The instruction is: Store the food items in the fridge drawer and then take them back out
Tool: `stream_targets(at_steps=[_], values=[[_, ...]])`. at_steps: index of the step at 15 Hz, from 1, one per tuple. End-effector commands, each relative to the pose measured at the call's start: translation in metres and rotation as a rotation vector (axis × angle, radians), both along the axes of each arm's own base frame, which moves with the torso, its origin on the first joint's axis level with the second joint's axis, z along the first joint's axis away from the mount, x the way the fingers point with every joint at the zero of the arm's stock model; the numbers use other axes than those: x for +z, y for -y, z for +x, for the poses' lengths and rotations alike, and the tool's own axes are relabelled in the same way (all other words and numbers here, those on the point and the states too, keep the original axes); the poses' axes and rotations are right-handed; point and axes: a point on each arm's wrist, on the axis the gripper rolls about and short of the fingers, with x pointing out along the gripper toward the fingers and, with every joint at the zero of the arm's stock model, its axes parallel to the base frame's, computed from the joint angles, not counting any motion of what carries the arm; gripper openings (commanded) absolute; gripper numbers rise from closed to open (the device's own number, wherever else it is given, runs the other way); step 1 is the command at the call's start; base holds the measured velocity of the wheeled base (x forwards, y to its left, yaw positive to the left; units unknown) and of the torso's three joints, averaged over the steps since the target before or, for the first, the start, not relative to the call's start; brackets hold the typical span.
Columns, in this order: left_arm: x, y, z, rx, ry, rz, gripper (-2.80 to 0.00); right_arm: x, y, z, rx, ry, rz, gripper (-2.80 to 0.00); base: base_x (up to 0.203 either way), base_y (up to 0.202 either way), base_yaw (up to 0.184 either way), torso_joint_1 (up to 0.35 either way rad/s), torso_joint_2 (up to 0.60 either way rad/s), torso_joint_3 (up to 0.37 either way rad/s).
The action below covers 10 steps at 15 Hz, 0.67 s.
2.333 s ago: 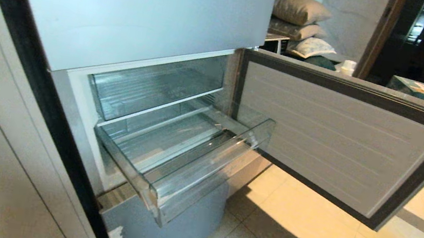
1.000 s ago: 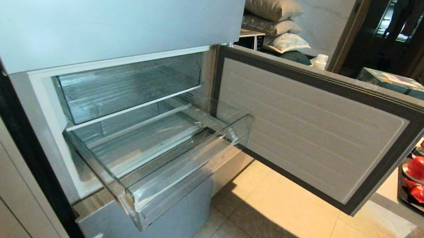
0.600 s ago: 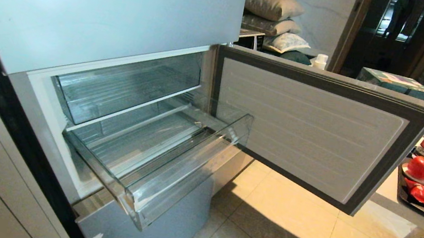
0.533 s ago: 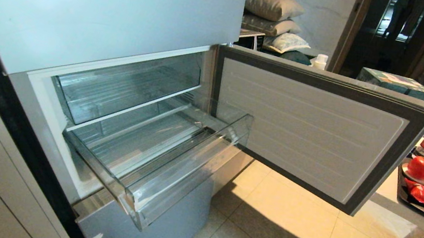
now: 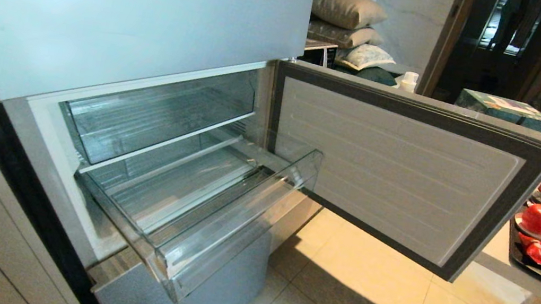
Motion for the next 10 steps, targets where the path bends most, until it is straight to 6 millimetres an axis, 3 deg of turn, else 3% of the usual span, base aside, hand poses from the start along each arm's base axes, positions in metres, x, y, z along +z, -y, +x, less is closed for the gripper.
stream_targets(at_steps=[1,5,10], values=[[0.000,0.000,0.000,0.000,-0.001,-0.001,-2.80,0.002,-0.001,-0.002,0.001,0.011,-0.009,-2.80,0.187,0.000,0.000,0.007,0.00,0.002],[0.000,0.000,0.000,0.000,-0.001,-0.001,-2.80,0.004,-0.004,-0.006,0.000,0.024,-0.017,-2.80,0.172,0.000,-0.003,0.013,0.01,0.003],[0.000,0.000,0.000,0.000,-0.001,-0.001,-2.80,0.017,0.002,-0.006,-0.034,0.050,-0.051,-2.80,0.000,0.000,0.000,0.000,0.00,0.000]])
